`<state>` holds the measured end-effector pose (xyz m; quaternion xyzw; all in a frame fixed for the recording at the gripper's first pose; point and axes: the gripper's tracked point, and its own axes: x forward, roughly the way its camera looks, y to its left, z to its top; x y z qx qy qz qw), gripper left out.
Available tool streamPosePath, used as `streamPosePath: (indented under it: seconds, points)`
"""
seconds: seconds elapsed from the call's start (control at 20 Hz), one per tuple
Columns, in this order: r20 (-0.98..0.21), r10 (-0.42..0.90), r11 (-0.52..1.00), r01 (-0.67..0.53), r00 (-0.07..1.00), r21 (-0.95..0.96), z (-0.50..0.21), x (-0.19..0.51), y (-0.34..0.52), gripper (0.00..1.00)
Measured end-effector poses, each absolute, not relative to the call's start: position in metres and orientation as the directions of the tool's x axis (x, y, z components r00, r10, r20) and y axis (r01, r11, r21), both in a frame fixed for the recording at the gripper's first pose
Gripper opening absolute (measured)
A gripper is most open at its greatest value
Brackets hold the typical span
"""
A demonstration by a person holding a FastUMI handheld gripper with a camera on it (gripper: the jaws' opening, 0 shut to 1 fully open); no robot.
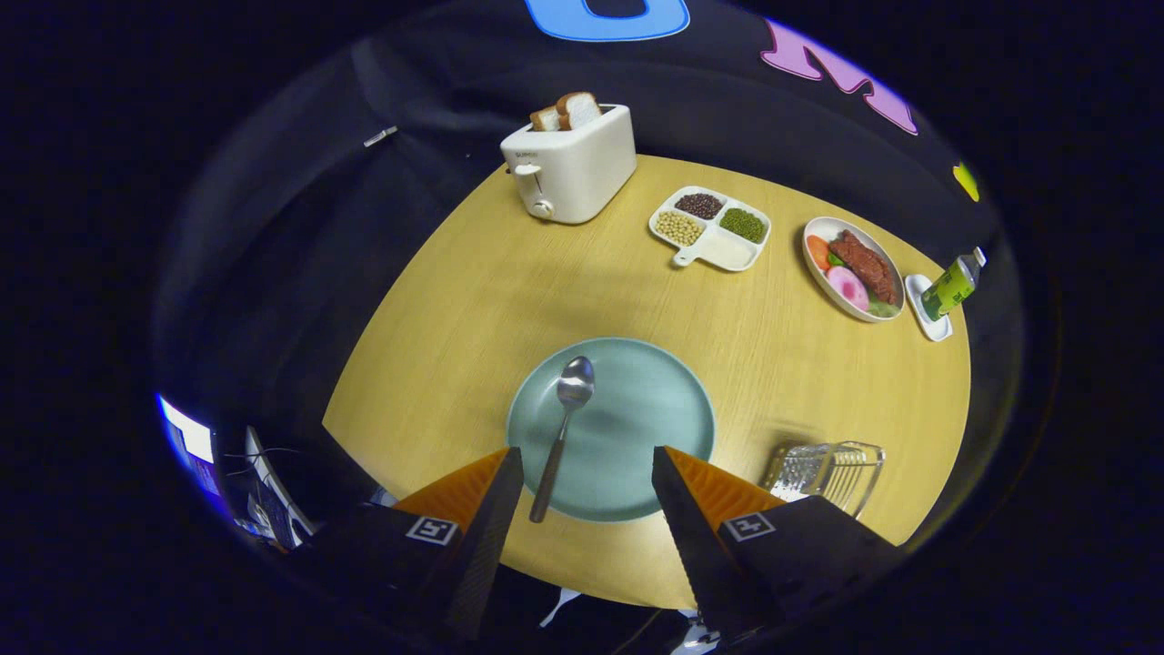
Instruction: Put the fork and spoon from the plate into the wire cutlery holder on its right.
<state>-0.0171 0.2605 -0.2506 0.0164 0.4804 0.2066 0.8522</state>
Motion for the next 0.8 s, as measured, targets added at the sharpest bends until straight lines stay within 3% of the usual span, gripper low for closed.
streamPosePath:
  seconds: [0.15,0.4,0.55,0.75,0.8]
  points:
    - [-0.837,0.348,0.918,-0.335,0.422,0.212,-0.29,-0.022,0.281,0.9]
    - [-0.875,0.302,0.935,-0.298,0.38,0.193,-0.333,-0.016,0.295,0.8]
    - [-0.893,0.279,0.939,-0.296,0.352,0.176,-0.346,-0.011,0.299,0.65]
    - [-0.902,0.27,0.942,-0.284,0.336,0.176,-0.362,-0.009,0.299,0.15]
    - [-0.899,0.277,0.943,-0.276,0.339,0.187,-0.354,-0.011,0.293,0.11]
